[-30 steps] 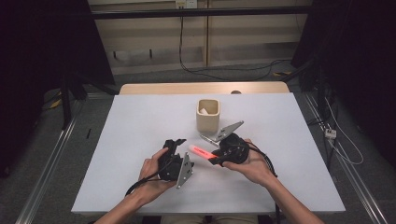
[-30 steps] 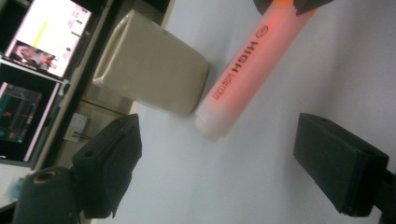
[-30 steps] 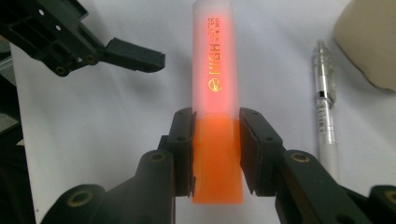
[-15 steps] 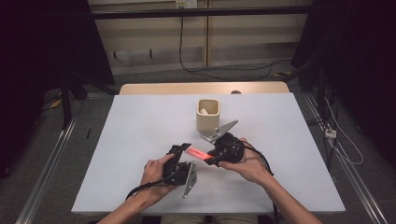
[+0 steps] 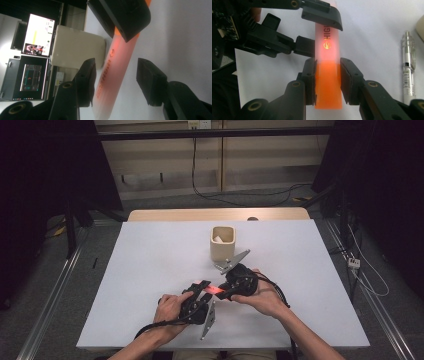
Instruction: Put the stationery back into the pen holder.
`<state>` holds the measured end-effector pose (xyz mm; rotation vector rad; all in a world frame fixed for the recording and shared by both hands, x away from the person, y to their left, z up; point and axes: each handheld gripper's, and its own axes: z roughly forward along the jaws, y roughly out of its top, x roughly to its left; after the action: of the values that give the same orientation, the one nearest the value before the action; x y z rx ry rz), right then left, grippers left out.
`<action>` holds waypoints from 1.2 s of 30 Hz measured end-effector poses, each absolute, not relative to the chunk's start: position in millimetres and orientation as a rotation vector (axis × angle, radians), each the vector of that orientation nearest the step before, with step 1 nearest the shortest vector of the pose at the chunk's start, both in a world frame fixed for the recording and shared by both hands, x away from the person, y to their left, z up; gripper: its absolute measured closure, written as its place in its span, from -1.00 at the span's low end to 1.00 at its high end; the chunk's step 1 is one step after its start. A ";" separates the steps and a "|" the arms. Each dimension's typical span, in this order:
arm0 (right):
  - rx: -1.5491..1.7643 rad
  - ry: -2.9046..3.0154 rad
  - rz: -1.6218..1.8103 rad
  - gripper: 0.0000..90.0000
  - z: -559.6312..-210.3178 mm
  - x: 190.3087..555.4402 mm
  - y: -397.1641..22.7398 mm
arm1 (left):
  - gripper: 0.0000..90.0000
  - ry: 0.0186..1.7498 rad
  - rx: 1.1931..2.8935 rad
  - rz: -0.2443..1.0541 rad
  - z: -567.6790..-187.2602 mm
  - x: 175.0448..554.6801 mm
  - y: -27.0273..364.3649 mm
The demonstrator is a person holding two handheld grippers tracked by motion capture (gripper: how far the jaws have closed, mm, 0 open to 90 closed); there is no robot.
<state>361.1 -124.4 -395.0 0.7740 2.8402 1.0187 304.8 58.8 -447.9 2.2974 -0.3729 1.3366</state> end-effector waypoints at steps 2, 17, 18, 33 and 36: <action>0.773 2.846 1.019 0.51 -395.9 360.7 -123.8 | 0.13 -0.380 2.312 1.331 -448.5 305.2 58.5; 0.787 2.864 1.010 0.51 -401.6 359.1 -122.4 | 0.57 -0.460 2.289 1.323 -453.7 299.4 55.3; 0.790 2.864 1.015 0.51 -401.6 359.5 -122.9 | 0.58 -0.461 2.291 1.323 -453.6 299.5 55.3; 0.809 2.833 1.073 0.49 -400.7 356.4 -129.5 | 0.71 -0.365 2.293 1.208 -451.9 300.7 55.5; 0.820 2.830 1.076 0.41 -401.1 355.5 -130.8 | 0.72 -0.327 2.303 1.164 -450.0 303.0 55.9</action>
<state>355.5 -130.8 -401.1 0.8197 2.8299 1.0764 303.0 55.9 -450.0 2.3034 -0.3267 1.1638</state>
